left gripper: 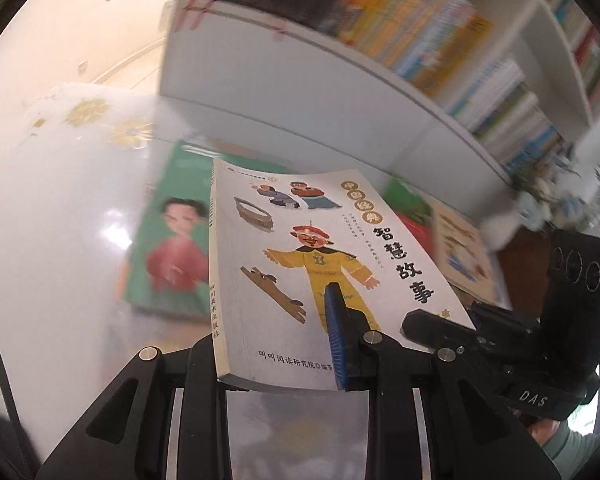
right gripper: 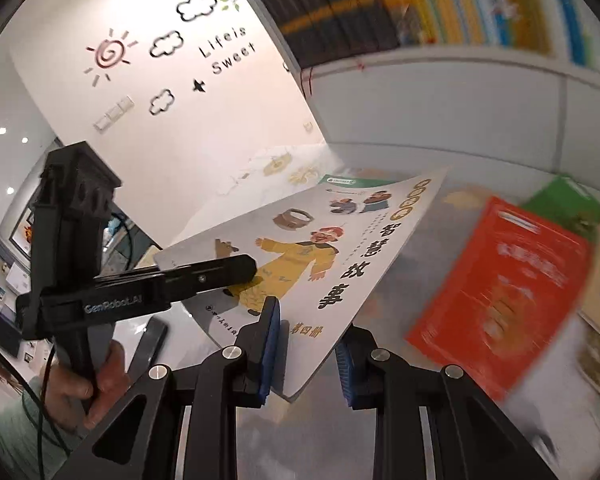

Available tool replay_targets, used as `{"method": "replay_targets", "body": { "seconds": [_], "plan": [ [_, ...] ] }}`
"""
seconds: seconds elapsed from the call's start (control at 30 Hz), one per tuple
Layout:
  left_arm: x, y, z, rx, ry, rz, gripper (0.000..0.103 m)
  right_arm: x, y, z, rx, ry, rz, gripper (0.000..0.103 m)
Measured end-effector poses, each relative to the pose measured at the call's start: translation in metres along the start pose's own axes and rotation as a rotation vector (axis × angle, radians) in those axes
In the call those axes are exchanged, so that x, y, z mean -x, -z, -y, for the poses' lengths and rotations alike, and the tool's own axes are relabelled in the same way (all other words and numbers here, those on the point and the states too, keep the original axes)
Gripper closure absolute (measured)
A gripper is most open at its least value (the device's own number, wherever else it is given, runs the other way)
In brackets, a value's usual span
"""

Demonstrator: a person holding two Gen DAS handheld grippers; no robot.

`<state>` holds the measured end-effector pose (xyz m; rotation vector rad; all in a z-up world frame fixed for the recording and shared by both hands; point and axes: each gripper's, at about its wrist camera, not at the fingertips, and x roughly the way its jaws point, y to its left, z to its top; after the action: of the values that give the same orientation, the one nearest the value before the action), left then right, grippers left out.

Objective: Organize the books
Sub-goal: 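Carry the upright white book with both tools toward the green girl-cover book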

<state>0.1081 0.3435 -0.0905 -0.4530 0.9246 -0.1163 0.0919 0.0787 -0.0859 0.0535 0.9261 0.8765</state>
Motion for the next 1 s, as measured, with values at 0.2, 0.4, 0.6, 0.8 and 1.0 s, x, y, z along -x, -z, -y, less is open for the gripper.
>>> {"method": "replay_targets", "body": {
  "seconds": [0.2, 0.4, 0.6, 0.8, 1.0],
  "plan": [
    [-0.039, -0.016, -0.047, 0.057, 0.012, -0.042, 0.08, -0.086, -0.025, 0.007, -0.078, 0.013, -0.066, 0.078],
    [-0.048, -0.02, -0.078, 0.118, -0.016, -0.058, 0.077, -0.122, -0.032, 0.012, -0.127, 0.04, -0.108, 0.078],
    [-0.052, -0.015, -0.1, 0.161, -0.036, -0.061, 0.076, -0.146, -0.037, 0.016, -0.134, 0.093, -0.164, 0.078],
    [-0.041, -0.014, -0.101, 0.177, -0.114, -0.035, 0.076, -0.15, -0.03, 0.011, -0.123, 0.105, -0.19, 0.075],
    [-0.022, -0.01, -0.085, 0.128, -0.211, -0.023, 0.076, -0.138, -0.022, 0.016, -0.157, 0.095, -0.214, 0.068]
  ]
}}
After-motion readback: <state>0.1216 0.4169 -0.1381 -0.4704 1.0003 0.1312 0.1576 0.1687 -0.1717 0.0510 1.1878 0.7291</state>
